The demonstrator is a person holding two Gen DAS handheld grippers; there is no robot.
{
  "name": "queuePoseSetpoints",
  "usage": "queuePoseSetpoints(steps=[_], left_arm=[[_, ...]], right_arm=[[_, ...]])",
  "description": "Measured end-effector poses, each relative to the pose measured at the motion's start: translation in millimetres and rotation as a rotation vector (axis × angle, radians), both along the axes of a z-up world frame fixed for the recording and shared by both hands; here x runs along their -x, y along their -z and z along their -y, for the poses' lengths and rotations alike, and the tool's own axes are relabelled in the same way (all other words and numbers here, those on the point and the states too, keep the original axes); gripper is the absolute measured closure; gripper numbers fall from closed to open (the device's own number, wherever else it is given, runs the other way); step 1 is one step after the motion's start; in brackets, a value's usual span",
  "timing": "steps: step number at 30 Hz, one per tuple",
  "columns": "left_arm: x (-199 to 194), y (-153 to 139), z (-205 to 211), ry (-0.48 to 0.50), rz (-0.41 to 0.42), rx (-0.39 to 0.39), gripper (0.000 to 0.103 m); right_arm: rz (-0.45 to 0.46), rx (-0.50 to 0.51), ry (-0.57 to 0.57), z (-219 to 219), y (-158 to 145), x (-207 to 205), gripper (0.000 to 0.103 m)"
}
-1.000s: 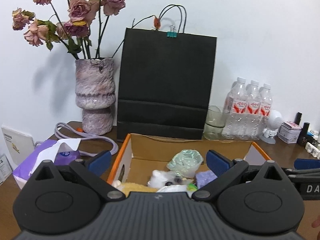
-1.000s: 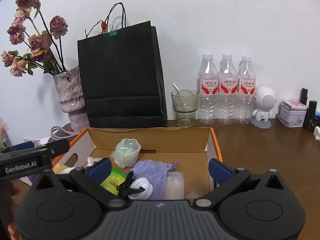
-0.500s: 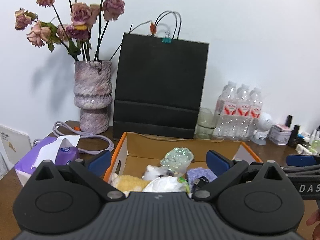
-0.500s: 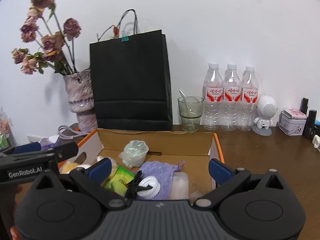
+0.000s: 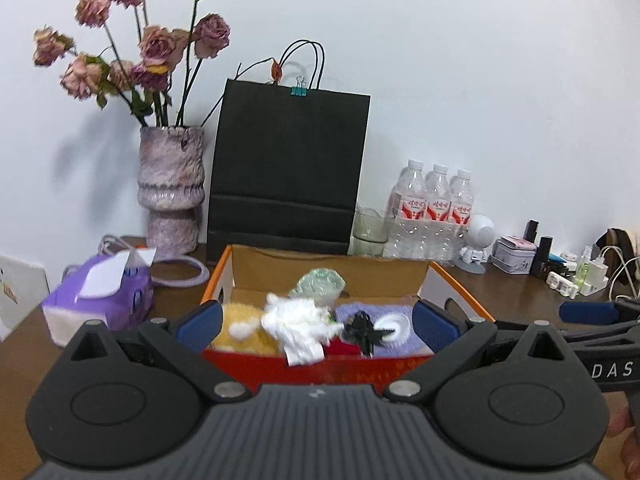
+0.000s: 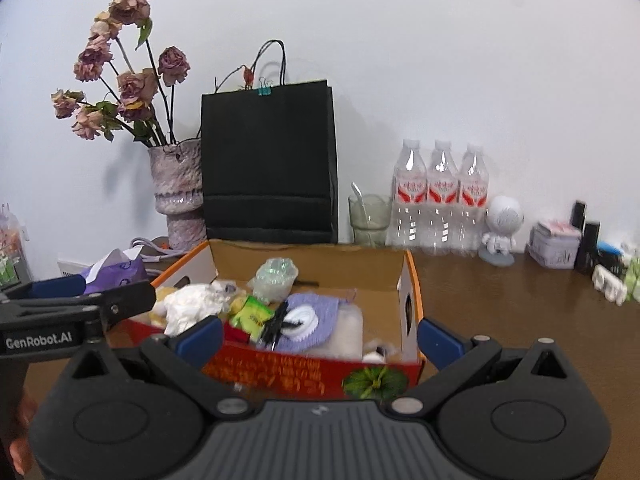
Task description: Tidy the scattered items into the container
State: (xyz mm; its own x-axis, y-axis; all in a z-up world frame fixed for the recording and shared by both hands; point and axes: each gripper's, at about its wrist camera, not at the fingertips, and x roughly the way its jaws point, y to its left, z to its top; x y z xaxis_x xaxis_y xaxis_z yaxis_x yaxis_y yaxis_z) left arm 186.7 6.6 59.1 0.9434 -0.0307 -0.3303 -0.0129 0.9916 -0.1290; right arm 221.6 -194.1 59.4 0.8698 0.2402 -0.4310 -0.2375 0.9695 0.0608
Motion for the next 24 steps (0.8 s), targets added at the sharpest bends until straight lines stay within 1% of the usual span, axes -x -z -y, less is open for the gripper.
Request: queuePoseSetpoints(steps=[6, 11, 15, 18, 22, 24], left_arm=[[13, 17, 5, -0.017, -0.034, 0.005, 0.000], [16, 27, 7, -0.033, -0.037, 0.019, 0.000], [17, 35, 5, -0.038, -0.031, 0.006, 0.000], [15, 38, 1, -0.039, -0.041, 0.016, 0.000], [14, 42, -2, -0.035, -0.056, 0.034, 0.000], [15, 43, -2, -0.041, -0.055, 0.028, 0.000]], right_arm=[[-0.024, -0.036, -0.006, 4, 16, 15, 0.000], [-0.040, -0.050, -0.025, 4, 26, 19, 0.000], [-0.051, -0.040, -0.024, 3, 34, 18, 0.000], [-0.065, -0.029, -0.024, 0, 40, 15, 0.000], [-0.052, -0.008, -0.023, -4, 43, 16, 0.000], [-0.048, -0.004, -0.024, -4, 44, 16, 0.000]])
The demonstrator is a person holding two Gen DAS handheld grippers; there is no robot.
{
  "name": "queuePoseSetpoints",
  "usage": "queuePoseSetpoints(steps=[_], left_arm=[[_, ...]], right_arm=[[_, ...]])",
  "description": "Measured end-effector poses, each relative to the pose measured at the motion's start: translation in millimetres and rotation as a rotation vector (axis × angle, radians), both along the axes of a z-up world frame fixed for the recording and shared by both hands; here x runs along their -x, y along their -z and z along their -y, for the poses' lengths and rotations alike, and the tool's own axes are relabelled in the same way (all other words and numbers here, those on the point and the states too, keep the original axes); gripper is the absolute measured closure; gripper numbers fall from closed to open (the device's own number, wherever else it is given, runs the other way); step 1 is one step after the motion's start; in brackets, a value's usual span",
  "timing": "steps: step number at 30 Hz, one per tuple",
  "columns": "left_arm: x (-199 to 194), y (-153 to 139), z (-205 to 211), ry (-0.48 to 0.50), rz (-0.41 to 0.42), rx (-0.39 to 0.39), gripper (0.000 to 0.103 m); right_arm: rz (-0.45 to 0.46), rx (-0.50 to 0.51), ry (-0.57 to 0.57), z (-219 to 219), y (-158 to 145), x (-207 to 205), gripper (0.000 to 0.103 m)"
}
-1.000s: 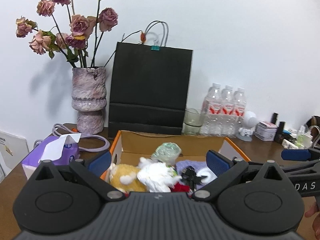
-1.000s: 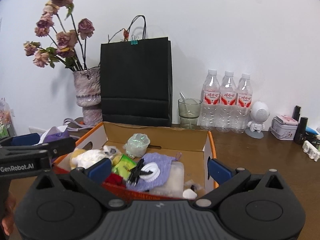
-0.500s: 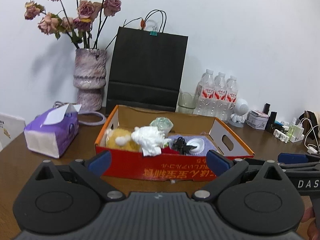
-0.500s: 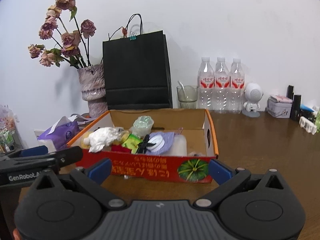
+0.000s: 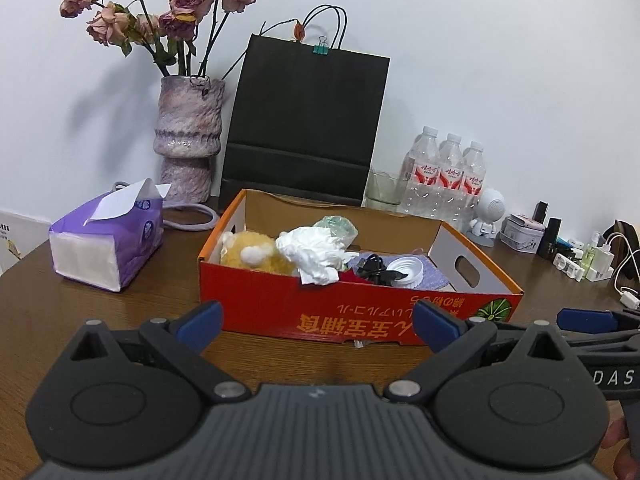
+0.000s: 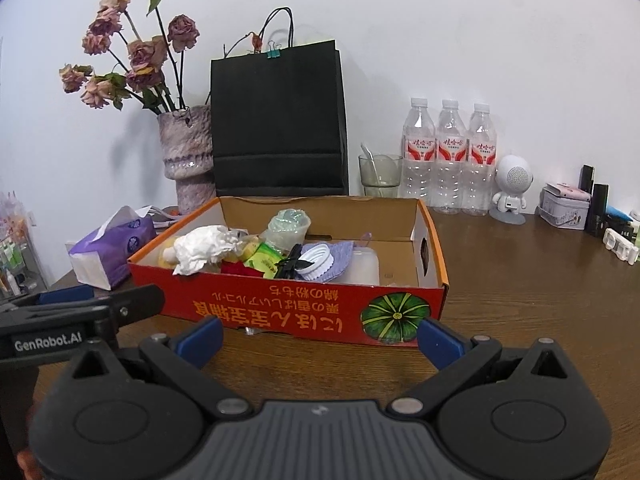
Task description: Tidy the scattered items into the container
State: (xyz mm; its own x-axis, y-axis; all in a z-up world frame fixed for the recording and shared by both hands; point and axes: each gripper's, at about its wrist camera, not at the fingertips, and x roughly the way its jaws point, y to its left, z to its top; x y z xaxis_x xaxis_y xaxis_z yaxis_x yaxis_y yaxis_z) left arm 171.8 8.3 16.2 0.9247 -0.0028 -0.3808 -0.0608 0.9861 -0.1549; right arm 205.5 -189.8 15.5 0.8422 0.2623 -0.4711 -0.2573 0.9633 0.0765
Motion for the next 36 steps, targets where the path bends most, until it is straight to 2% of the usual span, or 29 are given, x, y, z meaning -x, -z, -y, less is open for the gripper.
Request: queuePoseSetpoints(steps=[36], left_arm=[[2.3, 2.0, 6.6, -0.029, 0.009, -0.046, 0.000]], right_arm=[[-0.010, -0.022, 0.005, 1.1, 5.4, -1.8, 0.000]])
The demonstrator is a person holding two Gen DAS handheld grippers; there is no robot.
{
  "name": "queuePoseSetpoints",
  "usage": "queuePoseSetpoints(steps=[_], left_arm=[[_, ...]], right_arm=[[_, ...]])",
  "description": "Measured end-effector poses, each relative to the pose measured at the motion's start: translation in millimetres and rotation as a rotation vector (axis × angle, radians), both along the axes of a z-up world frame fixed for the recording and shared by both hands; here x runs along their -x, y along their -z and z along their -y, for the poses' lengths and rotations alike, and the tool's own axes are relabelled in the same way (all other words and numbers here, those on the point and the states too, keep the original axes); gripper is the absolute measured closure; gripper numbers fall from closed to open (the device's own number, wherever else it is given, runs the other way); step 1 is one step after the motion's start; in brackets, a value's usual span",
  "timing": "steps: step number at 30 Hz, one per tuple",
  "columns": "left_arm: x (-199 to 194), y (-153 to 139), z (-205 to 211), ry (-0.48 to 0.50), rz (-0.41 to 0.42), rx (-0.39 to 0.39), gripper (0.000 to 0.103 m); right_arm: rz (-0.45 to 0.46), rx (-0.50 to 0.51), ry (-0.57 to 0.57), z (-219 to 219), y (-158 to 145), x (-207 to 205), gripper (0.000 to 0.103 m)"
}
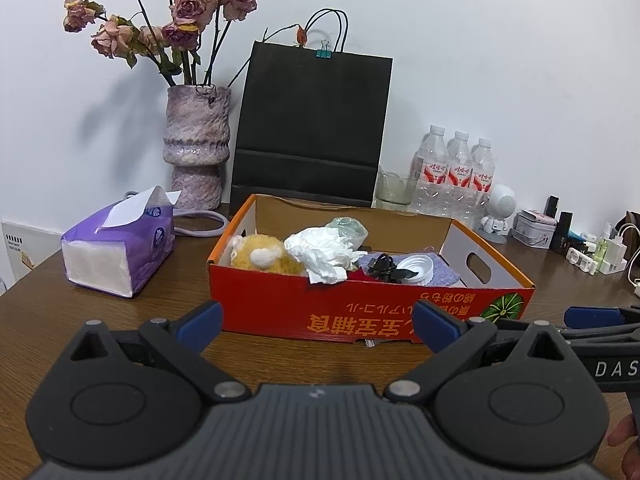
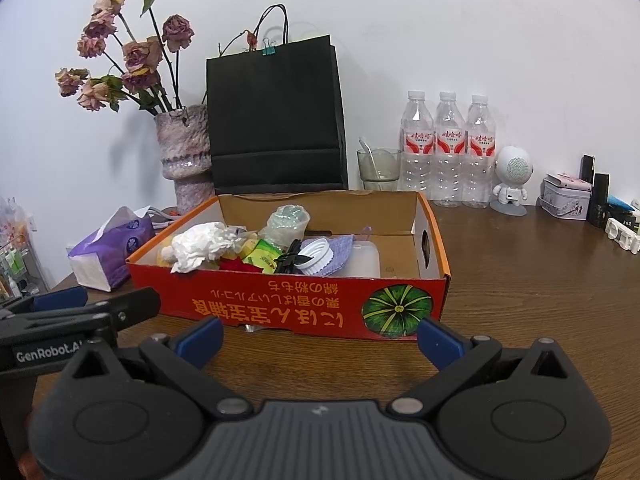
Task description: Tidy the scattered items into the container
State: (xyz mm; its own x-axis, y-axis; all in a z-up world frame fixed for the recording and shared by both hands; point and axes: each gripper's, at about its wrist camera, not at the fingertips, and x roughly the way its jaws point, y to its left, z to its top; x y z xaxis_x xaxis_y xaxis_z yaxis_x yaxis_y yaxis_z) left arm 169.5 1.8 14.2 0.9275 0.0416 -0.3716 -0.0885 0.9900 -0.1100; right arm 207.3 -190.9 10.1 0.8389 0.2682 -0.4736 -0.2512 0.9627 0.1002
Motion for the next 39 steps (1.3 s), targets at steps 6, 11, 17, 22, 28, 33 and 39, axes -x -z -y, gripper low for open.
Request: queuePoseSetpoints(steps=[6, 11, 17, 22, 28, 33, 39], left_arm=[[0.3, -0.1, 0.3, -0.002, 0.000, -0.003, 0.000], [0.5, -0.2, 0.9, -0.005, 0.002, -0.007, 0.000], [0.2, -0.2, 0.9, -0.005, 0.002, -0.010, 0.000], [0.3, -0.1, 1.1, -0.005, 0.004, -0.011, 0.000], [0.4, -0.1, 1.2, -0.006, 0.004, -0.012, 0.000], [0.6, -0.4, 1.4, -0.007, 0.005, -0.014, 0.000], [0.8, -0.9, 1.1, -0.007, 0.010, -0.012, 0.000]], right_arm=[[0.000, -0.001, 0.000, 0.7, 0.3, 0.2, 0.000], [0.000, -0.001, 0.001, 0.4, 0.3, 0.2, 0.000], [0.000, 0.000, 0.001, 0.2, 0.4, 0.5, 0.000], [0.000, -0.001, 0.001, 0.2, 0.5, 0.4, 0.000], [0.000, -0.001, 0.000, 0.4, 0.5, 0.5, 0.000], [-0.001, -0.002, 0.000, 0.7, 0.3, 0.5, 0.000], [0.000, -0.003, 0.001, 0.4, 0.3, 0.7, 0.000]])
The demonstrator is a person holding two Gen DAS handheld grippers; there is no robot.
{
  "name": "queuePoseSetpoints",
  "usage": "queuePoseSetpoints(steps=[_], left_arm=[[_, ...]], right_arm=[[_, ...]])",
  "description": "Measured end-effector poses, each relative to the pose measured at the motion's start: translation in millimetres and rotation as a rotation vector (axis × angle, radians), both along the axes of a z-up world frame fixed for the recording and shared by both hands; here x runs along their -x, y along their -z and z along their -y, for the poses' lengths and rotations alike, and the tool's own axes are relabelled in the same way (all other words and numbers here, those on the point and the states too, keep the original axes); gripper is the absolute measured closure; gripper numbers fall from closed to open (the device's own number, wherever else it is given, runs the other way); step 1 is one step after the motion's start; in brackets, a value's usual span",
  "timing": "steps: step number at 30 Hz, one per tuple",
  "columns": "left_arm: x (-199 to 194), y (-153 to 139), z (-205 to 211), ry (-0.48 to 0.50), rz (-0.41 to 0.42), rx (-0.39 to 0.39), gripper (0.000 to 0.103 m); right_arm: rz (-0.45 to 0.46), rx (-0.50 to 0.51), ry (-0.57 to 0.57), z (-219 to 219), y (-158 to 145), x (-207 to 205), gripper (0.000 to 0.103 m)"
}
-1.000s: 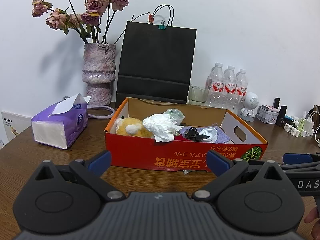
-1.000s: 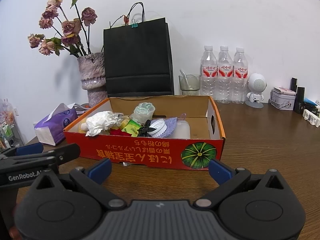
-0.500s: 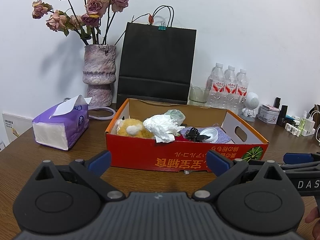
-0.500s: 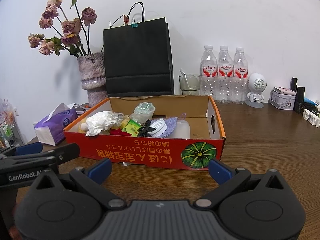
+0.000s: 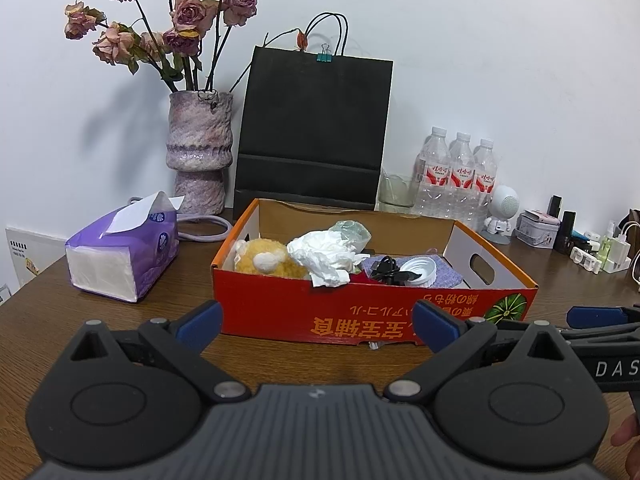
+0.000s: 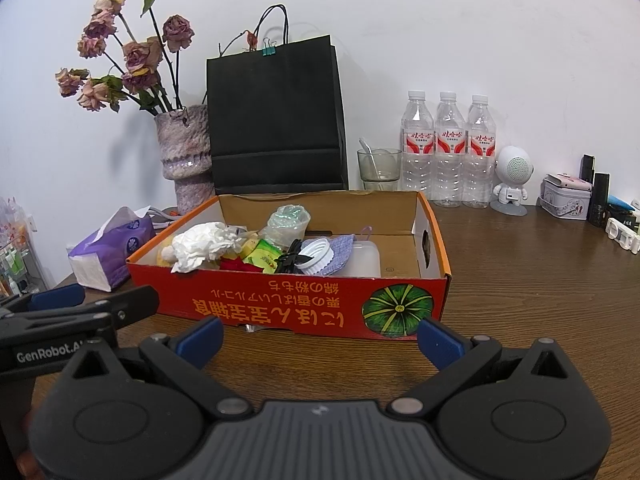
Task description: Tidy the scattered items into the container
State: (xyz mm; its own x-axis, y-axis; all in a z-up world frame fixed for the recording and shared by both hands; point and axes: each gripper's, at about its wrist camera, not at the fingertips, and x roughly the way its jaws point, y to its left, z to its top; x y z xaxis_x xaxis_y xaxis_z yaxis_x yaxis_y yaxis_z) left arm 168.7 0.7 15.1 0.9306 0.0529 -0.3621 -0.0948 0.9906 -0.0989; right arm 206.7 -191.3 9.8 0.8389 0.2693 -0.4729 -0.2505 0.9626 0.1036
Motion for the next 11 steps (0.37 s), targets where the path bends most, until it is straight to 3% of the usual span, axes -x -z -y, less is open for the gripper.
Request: queuePoseSetpoints(steps=[11], left_arm=[[2.9, 4.5, 1.5, -0.041, 0.004, 0.003, 0.000]], right_arm=[[0.001, 0.016, -0.012, -4.3, 0.2, 0.9, 0.000]])
